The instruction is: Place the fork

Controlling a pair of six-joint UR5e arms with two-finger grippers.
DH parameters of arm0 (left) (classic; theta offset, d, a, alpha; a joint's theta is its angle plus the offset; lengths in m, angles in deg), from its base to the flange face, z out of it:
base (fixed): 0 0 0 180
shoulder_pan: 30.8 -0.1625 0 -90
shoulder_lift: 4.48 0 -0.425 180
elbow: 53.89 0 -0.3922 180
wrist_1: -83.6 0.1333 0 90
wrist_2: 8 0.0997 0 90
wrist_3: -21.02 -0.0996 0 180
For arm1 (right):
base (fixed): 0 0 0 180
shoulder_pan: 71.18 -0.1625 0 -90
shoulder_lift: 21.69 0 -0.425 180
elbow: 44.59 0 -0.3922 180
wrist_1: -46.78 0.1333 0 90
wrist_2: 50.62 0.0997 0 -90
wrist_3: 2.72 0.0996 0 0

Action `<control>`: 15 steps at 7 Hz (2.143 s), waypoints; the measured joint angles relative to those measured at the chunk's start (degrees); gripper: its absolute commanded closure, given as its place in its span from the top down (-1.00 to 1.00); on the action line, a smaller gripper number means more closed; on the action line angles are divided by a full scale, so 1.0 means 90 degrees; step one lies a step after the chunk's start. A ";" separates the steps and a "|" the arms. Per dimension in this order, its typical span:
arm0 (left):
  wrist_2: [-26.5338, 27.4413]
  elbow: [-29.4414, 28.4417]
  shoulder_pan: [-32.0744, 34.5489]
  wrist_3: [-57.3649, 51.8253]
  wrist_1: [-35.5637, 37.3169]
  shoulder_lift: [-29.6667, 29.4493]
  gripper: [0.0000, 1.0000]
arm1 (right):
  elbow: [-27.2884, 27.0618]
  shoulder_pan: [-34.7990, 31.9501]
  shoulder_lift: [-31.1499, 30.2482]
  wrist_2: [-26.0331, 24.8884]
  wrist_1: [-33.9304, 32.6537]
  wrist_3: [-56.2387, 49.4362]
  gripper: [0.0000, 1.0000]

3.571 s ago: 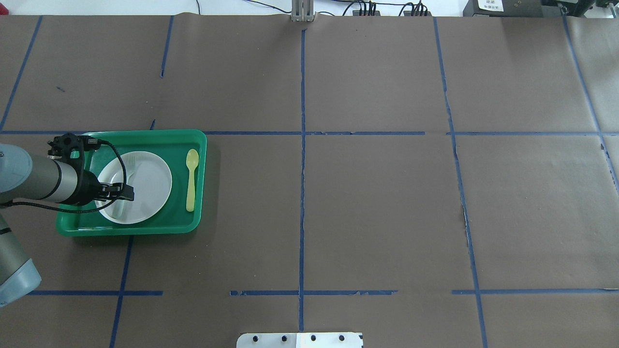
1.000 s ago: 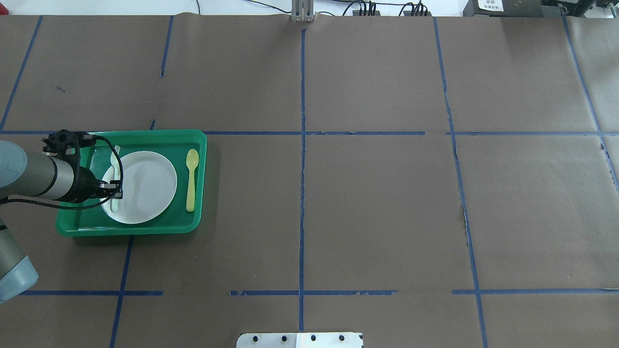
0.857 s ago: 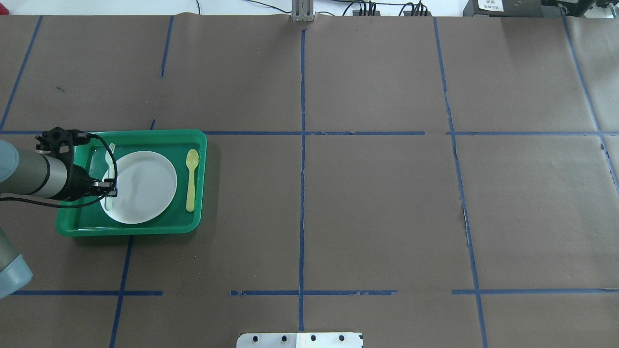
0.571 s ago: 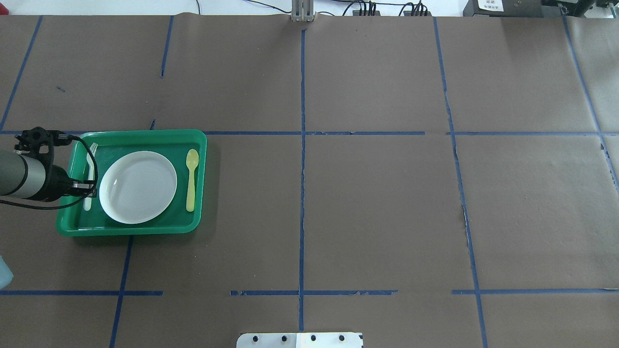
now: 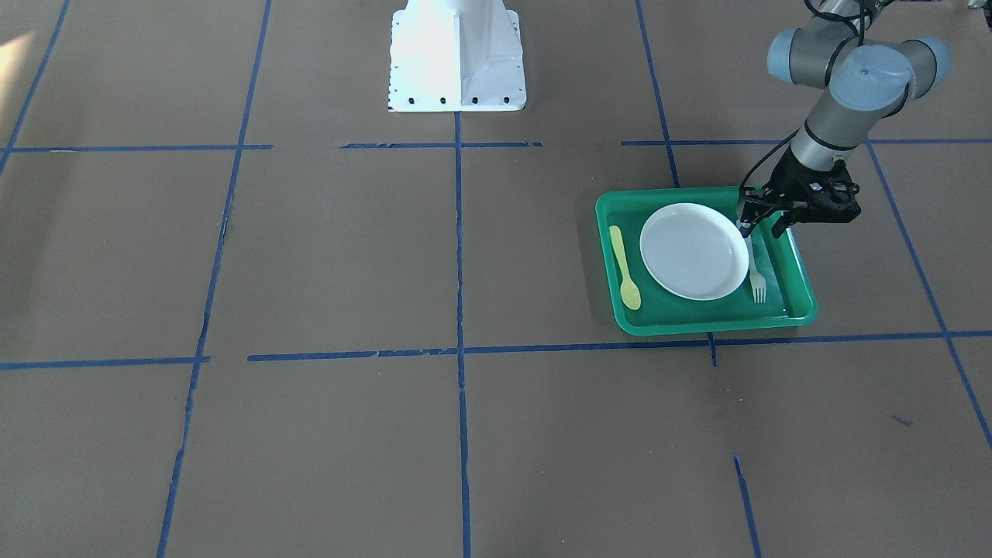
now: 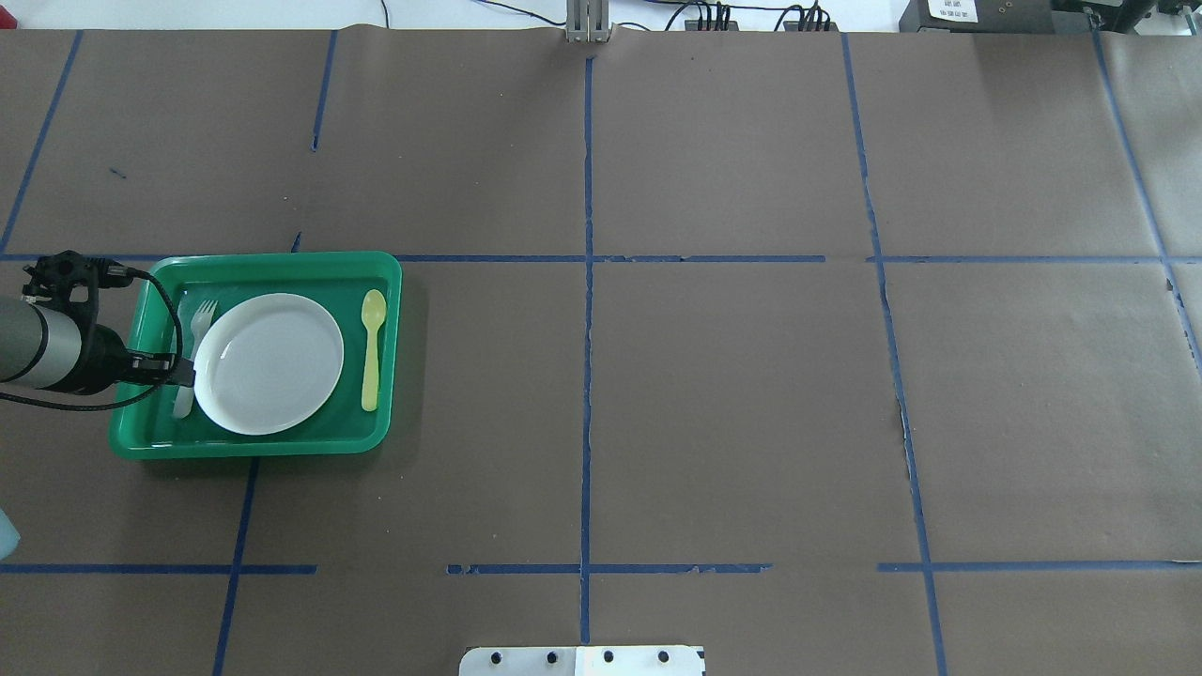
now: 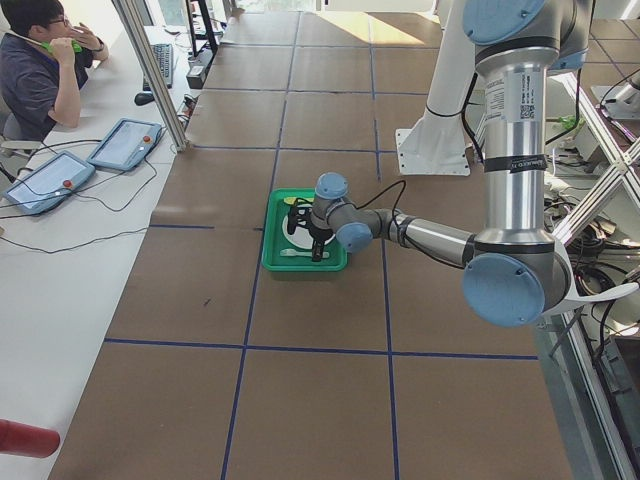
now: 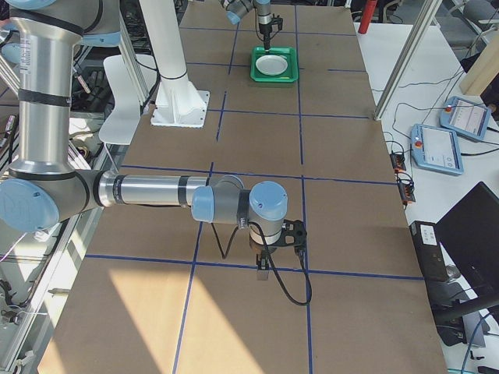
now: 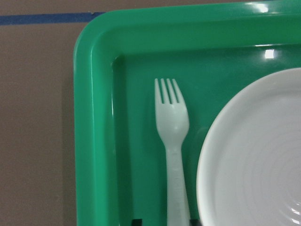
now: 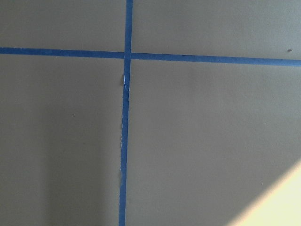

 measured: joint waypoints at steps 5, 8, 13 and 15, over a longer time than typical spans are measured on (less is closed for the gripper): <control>-0.1080 0.0077 0.2224 -0.2852 0.0327 0.0655 1.00 | -0.0007 0.0000 0.0000 0.0000 0.0000 0.0000 1.00; -0.1550 0.0085 0.4091 -0.6008 0.2357 0.0751 1.00 | 0.0000 0.0000 0.0000 0.0000 0.0000 0.0000 1.00; -0.2649 -0.0061 0.5545 -0.6920 0.3389 0.0811 1.00 | 0.0000 0.0000 0.0000 0.0000 0.0000 0.0000 1.00; -0.2660 -0.0086 0.5578 -0.6924 0.3411 0.0812 1.00 | 0.0001 0.0000 0.0000 0.0000 0.0000 0.0000 1.00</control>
